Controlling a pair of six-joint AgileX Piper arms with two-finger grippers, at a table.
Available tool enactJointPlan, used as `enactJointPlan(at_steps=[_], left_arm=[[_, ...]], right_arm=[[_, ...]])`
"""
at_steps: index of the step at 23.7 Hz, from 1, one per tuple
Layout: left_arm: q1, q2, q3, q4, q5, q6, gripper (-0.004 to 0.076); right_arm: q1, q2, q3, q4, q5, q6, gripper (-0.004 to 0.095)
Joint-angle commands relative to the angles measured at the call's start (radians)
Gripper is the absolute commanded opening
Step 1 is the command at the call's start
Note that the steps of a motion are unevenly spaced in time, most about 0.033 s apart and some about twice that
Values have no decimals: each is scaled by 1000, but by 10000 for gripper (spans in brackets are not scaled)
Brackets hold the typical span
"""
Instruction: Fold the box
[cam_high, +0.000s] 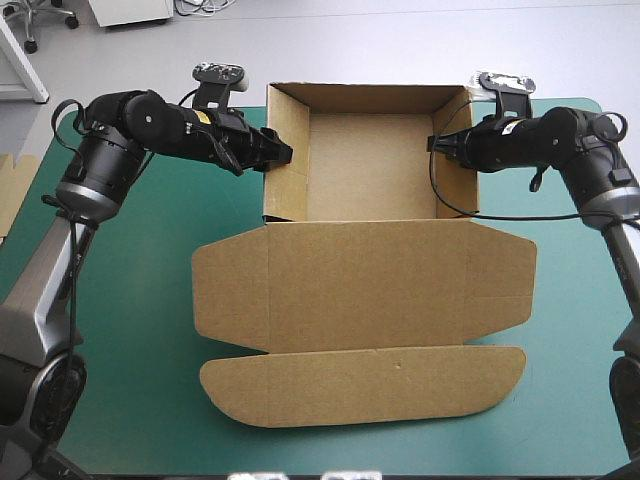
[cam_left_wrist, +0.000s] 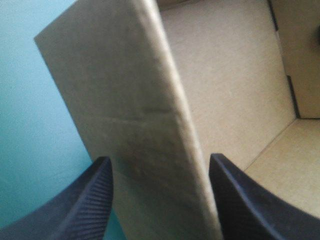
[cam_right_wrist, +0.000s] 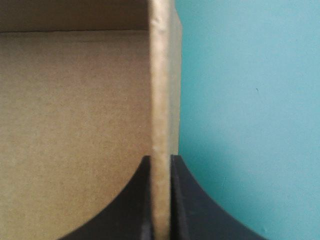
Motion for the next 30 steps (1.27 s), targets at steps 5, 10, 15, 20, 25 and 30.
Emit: enactJointPlan(at_steps=[5, 10, 15, 20, 25, 30], left_arm=[[-11, 48, -124, 66, 33, -56, 377], [-15, 120, -225, 184, 140, -104, 377], [-21, 175, -234, 263, 191, -129, 364], [-32, 208, -234, 292, 199, -131, 348], [-32, 224, -234, 296, 199, -133, 274], [-44, 238, -230, 291, 199, -133, 275]], right_arm=[[19, -46, -32, -10, -63, 28, 4], [50, -8, -34, -90, -28, 82, 3], [81, 42, -42, -155, 21, 82, 4], [89, 117, -113, -163, 100, 84, 3], [89, 160, -199, -183, 129, 105, 3], [89, 204, -266, -179, 138, 146, 3]])
